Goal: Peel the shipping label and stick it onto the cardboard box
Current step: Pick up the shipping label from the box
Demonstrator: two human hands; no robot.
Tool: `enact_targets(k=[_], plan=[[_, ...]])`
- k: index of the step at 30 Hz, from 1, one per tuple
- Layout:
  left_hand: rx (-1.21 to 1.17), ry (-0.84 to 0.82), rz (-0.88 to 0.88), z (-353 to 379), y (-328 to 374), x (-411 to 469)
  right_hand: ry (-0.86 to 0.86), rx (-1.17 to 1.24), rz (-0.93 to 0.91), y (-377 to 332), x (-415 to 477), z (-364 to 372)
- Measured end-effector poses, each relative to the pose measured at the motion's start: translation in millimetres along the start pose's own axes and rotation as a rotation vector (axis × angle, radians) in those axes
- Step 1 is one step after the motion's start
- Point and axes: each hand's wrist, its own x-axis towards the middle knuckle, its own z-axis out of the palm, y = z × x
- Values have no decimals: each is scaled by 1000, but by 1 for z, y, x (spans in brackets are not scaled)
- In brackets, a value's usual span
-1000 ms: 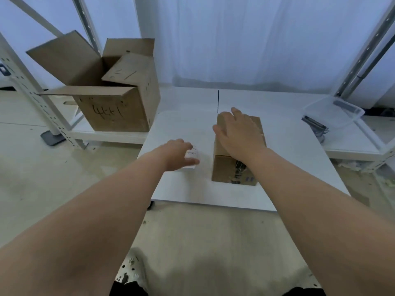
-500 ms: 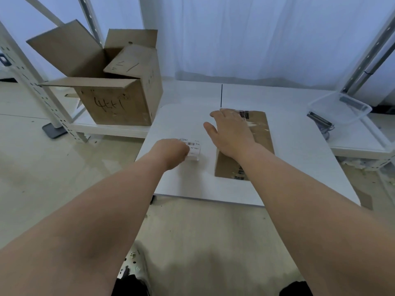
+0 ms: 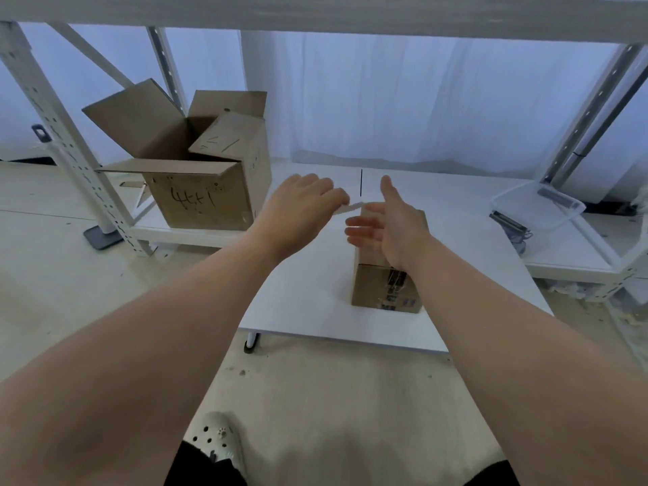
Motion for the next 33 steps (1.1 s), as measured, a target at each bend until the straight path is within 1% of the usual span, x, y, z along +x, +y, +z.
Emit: enact_targets(k=[3, 5, 9, 12, 14, 15, 16, 17, 18, 19, 21, 23, 24, 26, 29, 30, 31, 33], plan=[[31, -4, 155, -17, 13, 3, -9, 97, -28, -11, -10, -7], [50, 5, 224, -26, 22, 5, 11, 96, -65, -14, -16, -13], [84, 15, 325, -32, 38, 10, 85, -37, -93, -14, -22, -25], [65, 50, 390, -28, 49, 15, 149, -139, -97, -14, -20, -30], [5, 40, 414, -28, 56, 18, 247, -227, -167, -14, -18, -30], [-39, -11, 400, -28, 57, 18, 309, -300, -232, -15, -16, -30], [-77, -119, 340, -28, 59, 19, 373, -408, -304, -15, -18, -31], [-84, -260, 260, -28, 60, 18, 418, -532, -375, -14, -20, -34], [-75, -364, 180, -29, 58, 18, 439, -644, -435, -14, -21, -35], [-77, -418, 117, -29, 56, 16, 445, -746, -473, -11, -23, -40], [-123, -409, -16, -27, 52, 11, 449, -936, -508, -7, -26, -47], [-202, -385, -219, -22, 48, 5, 416, -1079, -535, -3, -27, -53], [-262, -385, -332, -19, 46, 2, 373, -1104, -544, -1, -27, -54], [-478, -363, -566, -13, 45, -2, 261, -1072, -545, 1, -28, -51], [-931, -327, -903, -11, 45, 0, 98, -1038, -590, 2, -30, -41], [-1061, -335, -973, -12, 43, 1, 64, -1045, -616, 2, -31, -37], [-1174, -346, -1000, -13, 42, 1, 38, -1044, -640, 2, -32, -33], [-1311, -305, -940, -17, 37, 1, 13, -1042, -672, 2, -32, -27]])
